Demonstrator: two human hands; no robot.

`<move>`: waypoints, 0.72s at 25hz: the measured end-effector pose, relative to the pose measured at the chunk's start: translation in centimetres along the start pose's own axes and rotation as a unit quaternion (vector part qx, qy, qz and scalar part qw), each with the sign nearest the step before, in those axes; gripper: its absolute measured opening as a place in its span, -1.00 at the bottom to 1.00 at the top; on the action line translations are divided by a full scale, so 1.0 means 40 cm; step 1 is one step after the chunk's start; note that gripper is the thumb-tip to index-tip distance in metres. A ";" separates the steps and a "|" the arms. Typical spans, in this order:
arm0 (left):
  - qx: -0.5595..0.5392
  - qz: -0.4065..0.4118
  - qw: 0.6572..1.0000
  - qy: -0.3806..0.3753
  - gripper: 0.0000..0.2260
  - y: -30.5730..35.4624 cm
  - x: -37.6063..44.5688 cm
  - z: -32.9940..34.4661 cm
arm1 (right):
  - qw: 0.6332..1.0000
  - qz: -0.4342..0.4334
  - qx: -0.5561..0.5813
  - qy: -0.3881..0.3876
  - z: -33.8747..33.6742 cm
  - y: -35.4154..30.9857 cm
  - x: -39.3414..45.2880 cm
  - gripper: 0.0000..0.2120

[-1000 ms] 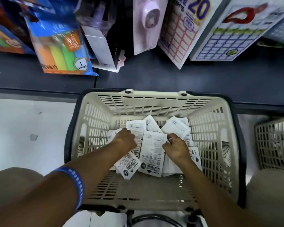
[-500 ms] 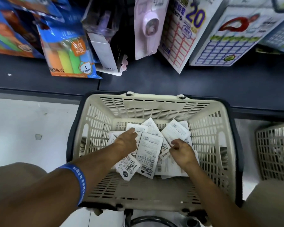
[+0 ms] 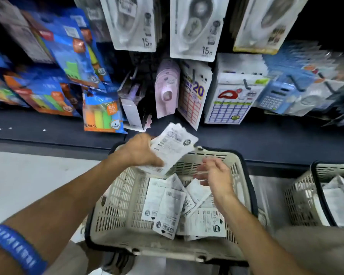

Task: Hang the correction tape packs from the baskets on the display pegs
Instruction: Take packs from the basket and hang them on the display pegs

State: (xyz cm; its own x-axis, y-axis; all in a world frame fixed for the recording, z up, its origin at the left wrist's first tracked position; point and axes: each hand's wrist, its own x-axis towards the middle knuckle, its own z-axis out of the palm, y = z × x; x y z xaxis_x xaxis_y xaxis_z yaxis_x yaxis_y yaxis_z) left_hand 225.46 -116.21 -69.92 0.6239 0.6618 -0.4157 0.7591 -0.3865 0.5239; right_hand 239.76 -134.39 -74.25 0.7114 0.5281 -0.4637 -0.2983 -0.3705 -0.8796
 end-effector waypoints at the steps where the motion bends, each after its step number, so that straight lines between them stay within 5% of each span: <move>1: -0.083 -0.010 0.996 0.034 -0.67 0.041 -0.021 -0.023 | 0.998 -0.045 0.016 0.030 0.009 -0.057 -0.029 -0.83; 4: -0.152 0.003 0.978 0.142 -0.67 0.201 -0.111 -0.083 | 0.988 -0.142 0.048 -0.033 0.031 -0.227 -0.145 -0.73; 7: -0.010 0.062 0.959 0.276 -0.68 0.366 -0.229 -0.113 | 0.973 -0.145 0.116 -0.141 0.041 -0.371 -0.251 -0.20; 9: -0.010 0.178 0.930 0.323 -0.66 0.435 -0.308 -0.138 | 0.955 -0.164 0.202 -0.146 0.011 -0.454 -0.278 -0.35; 11: -0.044 0.269 0.927 0.257 -0.48 0.460 -0.364 -0.187 | 0.953 -0.160 0.222 -0.133 -0.054 -0.531 -0.298 -0.61; 13: -0.214 0.289 0.924 0.130 -0.48 0.469 -0.394 -0.253 | 0.963 -0.160 0.156 -0.150 -0.134 -0.573 -0.296 -0.70; 16: -0.453 0.271 0.840 0.127 -0.69 0.481 -0.352 -0.277 | 0.950 -0.153 0.115 -0.245 -0.205 -0.612 -0.288 -0.62; 18: -0.541 0.232 0.802 0.102 -0.53 0.495 -0.313 -0.264 | 0.944 -0.137 0.142 -0.265 -0.217 -0.633 -0.277 -0.54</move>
State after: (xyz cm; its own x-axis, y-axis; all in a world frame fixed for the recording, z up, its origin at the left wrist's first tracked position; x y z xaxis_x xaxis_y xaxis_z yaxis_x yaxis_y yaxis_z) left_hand 230.72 -125.37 -46.51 0.6653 0.7420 0.0827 -0.2207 0.0897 0.9712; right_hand 244.94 -137.49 -45.91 0.3901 0.9107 -0.1361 -0.3610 0.0153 -0.9324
